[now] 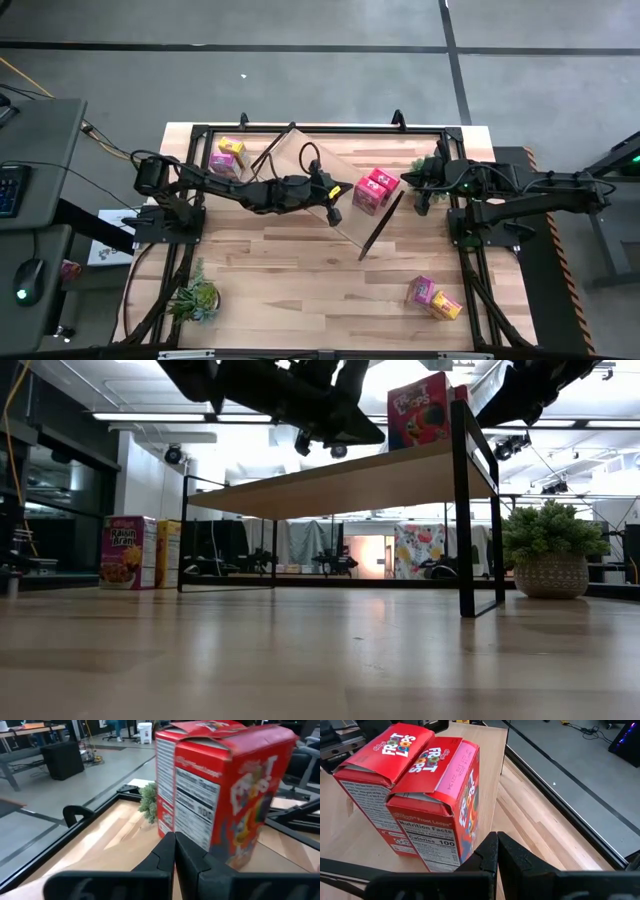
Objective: Stack cereal on shelf
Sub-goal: Put the red cereal box on the shelf
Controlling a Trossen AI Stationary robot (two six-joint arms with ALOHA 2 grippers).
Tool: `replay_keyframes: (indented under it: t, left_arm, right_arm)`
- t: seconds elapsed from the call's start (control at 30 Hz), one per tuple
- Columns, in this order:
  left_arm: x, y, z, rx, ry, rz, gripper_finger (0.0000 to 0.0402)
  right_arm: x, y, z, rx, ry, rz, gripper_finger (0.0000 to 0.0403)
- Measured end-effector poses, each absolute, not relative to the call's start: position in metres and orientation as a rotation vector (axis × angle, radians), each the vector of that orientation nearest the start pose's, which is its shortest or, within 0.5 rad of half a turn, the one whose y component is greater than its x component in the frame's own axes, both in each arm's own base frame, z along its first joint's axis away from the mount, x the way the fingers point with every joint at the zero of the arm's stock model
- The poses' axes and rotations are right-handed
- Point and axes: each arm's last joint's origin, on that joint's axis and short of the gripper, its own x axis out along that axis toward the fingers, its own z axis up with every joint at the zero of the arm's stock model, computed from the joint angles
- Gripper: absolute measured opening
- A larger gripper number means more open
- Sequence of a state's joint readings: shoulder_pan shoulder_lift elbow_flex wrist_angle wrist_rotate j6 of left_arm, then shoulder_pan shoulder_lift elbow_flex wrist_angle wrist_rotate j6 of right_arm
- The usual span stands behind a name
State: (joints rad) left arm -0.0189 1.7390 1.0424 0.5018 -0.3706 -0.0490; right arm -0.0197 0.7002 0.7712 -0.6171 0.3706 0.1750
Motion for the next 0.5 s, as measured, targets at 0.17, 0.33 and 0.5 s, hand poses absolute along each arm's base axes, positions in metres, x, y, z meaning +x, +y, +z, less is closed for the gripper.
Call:
replay_keyframes:
  t: [0.17, 0.33, 0.5]
  left_arm:
    - [0.3856, 0.0027, 0.2326, -0.015, 0.17, 0.353, 0.0]
    - [0.3892, 0.0017, 0.2323, -0.024, 0.145, 0.316, 0.0]
    - [0.3928, 0.0014, 0.2317, -0.023, 0.149, 0.309, 0.0]
  right_arm:
    - [0.139, -0.0132, 0.3016, 0.073, 0.505, -0.426, 0.0]
    - [0.1389, -0.0133, 0.3017, 0.072, 0.505, -0.428, 0.0]
    - [0.1389, -0.0134, 0.3018, 0.071, 0.504, -0.432, 0.0]
